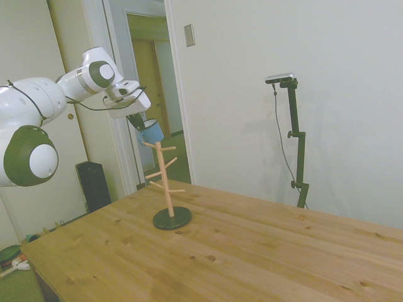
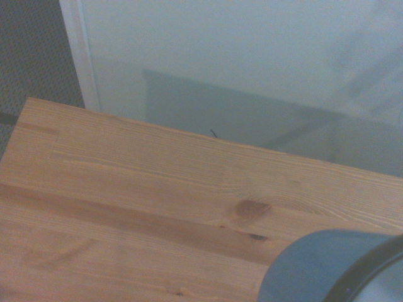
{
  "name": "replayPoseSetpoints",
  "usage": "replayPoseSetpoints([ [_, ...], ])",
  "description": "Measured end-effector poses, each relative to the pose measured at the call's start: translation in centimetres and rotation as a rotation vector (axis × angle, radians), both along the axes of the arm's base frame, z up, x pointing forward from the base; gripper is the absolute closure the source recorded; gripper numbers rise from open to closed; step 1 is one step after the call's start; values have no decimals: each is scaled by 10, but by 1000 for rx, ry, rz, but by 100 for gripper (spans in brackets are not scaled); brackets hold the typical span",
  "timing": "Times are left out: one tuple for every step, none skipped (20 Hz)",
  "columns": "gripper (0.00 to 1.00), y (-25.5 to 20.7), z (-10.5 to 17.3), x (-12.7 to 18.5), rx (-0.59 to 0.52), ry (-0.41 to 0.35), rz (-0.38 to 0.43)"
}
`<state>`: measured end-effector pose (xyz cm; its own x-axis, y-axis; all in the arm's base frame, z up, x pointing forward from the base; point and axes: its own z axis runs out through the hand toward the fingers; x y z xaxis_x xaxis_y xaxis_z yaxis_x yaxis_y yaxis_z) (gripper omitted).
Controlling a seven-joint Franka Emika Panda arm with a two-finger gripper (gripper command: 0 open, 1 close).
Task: Hang the mug
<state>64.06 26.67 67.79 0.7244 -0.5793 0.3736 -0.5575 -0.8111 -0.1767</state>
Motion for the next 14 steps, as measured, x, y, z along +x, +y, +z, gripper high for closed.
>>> replayPoseSetpoints([
  [100,0,0,0,0,1,0],
  [100,0,-1,0,0,1,-1],
  [100,-1,-1,1,0,3,-2],
  [100,-3,-2,2,1,5,-5],
  [100,-6,-3,3,2,7,-9],
  [100,-10,-4,5,3,8,-14],
  [100,-14,-5,6,5,8,-19],
  [100,-18,-6,7,6,9,-23],
  [100,-21,-5,7,7,6,-26],
  [100,-25,-5,7,7,3,-28],
  [100,-27,-5,6,7,0,-29],
  [100,-30,-5,4,7,-3,-29],
  [100,-32,-6,3,8,-5,-29],
  [100,-35,-7,1,7,-8,-29],
])
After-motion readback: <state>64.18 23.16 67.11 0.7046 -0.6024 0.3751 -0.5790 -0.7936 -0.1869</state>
